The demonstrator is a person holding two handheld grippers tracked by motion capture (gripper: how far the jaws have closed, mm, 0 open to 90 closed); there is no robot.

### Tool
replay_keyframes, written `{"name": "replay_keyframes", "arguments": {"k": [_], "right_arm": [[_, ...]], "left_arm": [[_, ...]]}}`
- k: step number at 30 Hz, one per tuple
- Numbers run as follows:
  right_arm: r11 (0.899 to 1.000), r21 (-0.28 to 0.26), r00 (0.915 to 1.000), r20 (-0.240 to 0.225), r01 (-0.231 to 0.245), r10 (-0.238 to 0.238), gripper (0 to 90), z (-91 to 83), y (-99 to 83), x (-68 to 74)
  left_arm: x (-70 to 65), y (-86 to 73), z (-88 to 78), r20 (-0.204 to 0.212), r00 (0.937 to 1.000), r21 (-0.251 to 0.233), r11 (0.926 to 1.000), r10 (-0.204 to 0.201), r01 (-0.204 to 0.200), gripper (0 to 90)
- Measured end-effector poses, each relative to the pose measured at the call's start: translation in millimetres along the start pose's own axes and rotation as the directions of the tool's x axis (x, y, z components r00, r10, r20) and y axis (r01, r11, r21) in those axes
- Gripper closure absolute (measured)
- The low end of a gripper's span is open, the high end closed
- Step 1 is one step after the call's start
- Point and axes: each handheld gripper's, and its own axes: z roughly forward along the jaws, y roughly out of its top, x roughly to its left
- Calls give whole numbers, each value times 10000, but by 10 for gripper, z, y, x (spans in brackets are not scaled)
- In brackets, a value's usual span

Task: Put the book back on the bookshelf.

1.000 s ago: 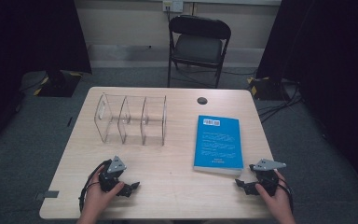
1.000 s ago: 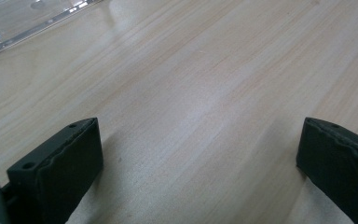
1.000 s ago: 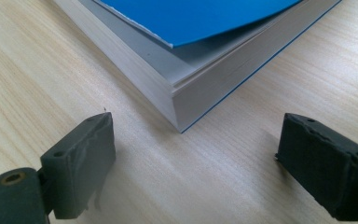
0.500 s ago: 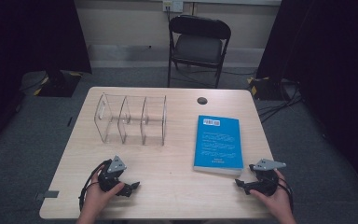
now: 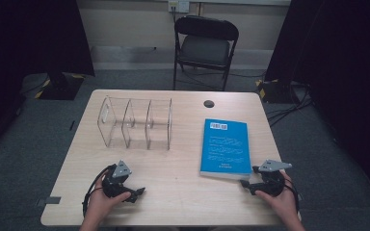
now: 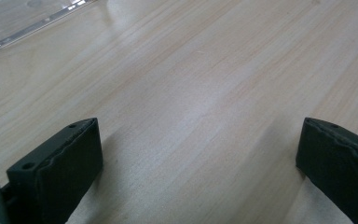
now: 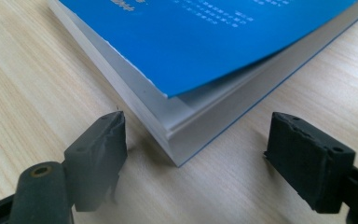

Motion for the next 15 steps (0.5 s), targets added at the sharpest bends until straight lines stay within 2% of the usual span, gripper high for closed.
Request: {"name": "replay_keyframes", "arguments": {"k": [3,7,11,13,15], "right_arm": [[10000,-61,9998,-212,28,-29,219,26,23,10],[9998,-102,9998,-141,156,-158,251,50,46,52],[9998,-114,9999,41,-153,153,288,46,49,69],[9999,-62,9999,74,-118,119,296,46,59,72],[9998,73,9997,96,-207,206,300,42,73,79]], "left_arm": [[1,5,5,86,10000,21,10000,-38,38,0],[-5,18,1,48,10000,146,9999,-2,1,1],[-11,29,-3,110,9999,247,9997,37,-39,6],[-11,35,-19,101,9999,277,9996,65,-68,29],[-14,48,-33,38,10000,233,9997,-27,26,93]]}}
